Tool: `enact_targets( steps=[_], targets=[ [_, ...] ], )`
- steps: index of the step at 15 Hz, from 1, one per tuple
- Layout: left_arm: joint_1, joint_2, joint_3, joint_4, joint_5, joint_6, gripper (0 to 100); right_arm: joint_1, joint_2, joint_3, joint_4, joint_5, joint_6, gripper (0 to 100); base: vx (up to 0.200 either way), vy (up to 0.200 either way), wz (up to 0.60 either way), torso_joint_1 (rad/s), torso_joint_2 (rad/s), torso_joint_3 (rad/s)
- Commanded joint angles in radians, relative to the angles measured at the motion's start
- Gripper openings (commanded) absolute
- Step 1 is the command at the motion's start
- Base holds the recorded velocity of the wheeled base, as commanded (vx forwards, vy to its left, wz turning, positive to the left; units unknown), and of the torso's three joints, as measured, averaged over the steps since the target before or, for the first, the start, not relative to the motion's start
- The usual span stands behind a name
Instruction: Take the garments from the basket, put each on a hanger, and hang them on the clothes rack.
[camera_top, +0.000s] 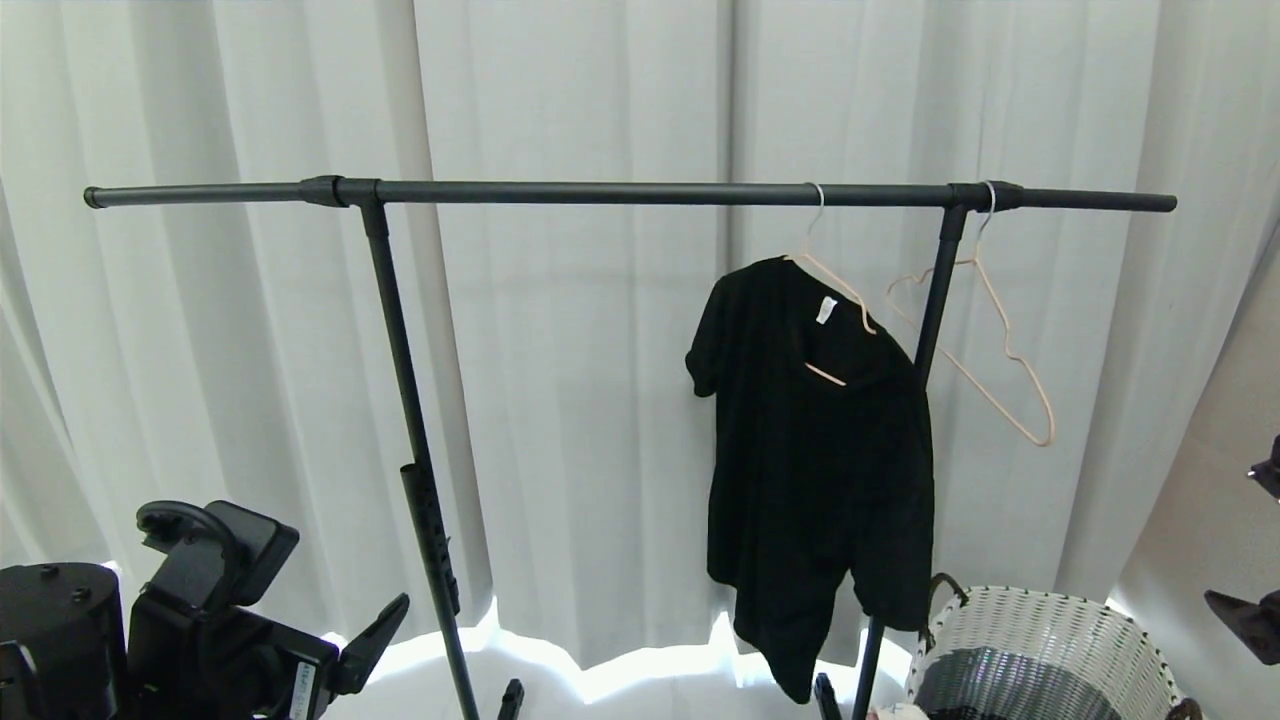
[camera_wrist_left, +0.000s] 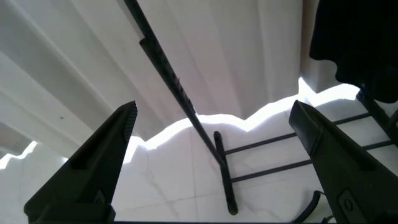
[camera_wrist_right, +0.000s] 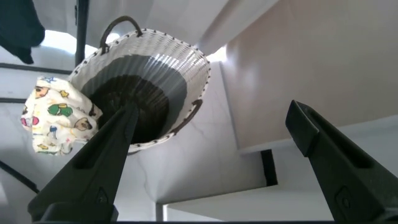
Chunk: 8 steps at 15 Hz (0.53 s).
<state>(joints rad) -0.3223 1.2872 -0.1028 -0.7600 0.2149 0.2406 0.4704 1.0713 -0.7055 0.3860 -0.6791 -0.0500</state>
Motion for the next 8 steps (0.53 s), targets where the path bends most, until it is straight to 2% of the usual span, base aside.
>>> enact_targets(
  steps=[1,3,6,8],
  targets=[
    [0.000,0.001,0.000,-0.001,0.000,0.000,100,0.001,-0.005,0.008,-0.004,0.001,-0.001,100,0.000,0.000,0.00,-0.193,0.48,0.271],
    [0.000,0.001,0.000,-0.001,0.001,0.000,100,0.001,-0.007,0.017,-0.010,0.000,0.001,100,0.000,0.000,0.00,-0.202,0.48,0.286],
    [0.000,0.000,0.002,-0.001,0.004,0.000,100,0.001,-0.013,0.074,-0.124,0.000,-0.002,100,0.000,0.000,0.00,-0.180,0.46,0.284],
    [0.011,0.000,0.003,-0.001,0.004,-0.001,100,-0.006,-0.024,0.115,-0.187,0.000,-0.034,100,0.000,0.000,0.00,-0.073,0.20,0.132]
  ],
)
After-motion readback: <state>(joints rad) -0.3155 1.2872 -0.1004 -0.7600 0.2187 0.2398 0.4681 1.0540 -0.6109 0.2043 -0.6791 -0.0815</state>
